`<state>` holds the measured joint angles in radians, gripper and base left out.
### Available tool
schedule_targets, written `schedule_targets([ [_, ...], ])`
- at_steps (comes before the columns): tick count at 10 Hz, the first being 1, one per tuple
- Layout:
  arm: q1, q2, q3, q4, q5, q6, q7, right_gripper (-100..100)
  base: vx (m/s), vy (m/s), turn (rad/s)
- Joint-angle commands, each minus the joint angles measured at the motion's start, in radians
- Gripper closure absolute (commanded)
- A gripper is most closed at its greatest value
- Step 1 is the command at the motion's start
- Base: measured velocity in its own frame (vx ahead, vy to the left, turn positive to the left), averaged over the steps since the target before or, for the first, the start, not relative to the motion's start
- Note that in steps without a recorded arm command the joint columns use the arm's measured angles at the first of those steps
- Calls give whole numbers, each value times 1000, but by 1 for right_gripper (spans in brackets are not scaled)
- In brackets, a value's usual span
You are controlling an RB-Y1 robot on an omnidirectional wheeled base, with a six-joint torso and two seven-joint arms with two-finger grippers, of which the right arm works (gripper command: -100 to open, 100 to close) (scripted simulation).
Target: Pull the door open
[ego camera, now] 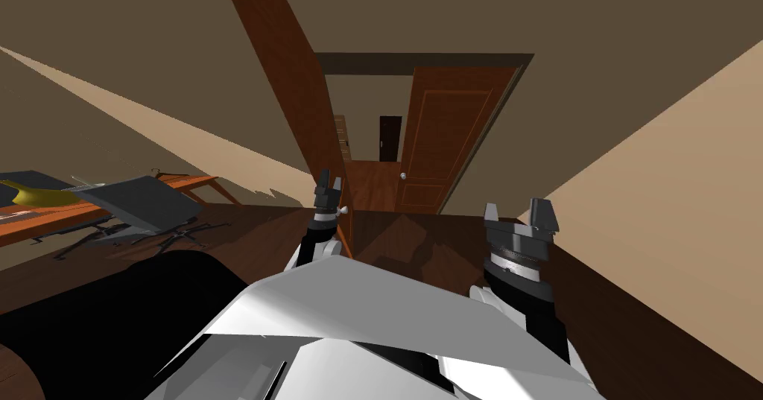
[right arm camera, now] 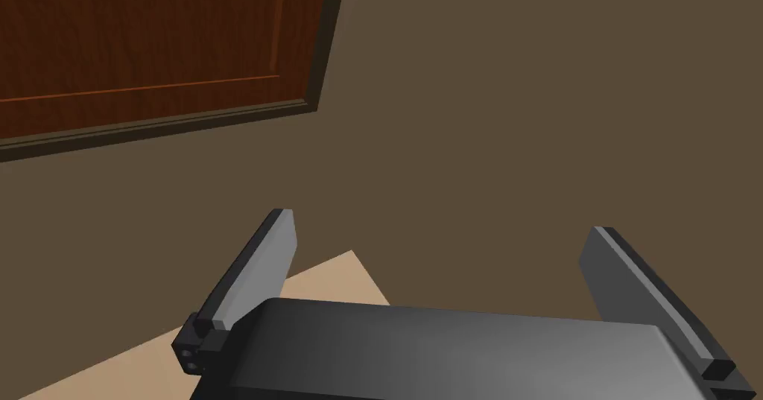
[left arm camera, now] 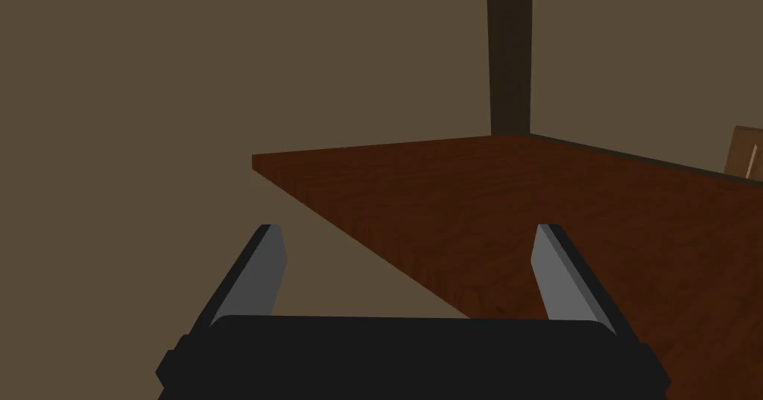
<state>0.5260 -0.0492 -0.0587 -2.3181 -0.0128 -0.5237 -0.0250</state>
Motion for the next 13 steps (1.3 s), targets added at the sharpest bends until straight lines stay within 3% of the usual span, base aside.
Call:
schedule_targets([
  [1, -11, -9, 14, 37, -31, -13, -28, -100, 55, -117, 101],
  [13, -81, -59, 106, 280, -240, -99, -212, -100, 128, -18, 93],
])
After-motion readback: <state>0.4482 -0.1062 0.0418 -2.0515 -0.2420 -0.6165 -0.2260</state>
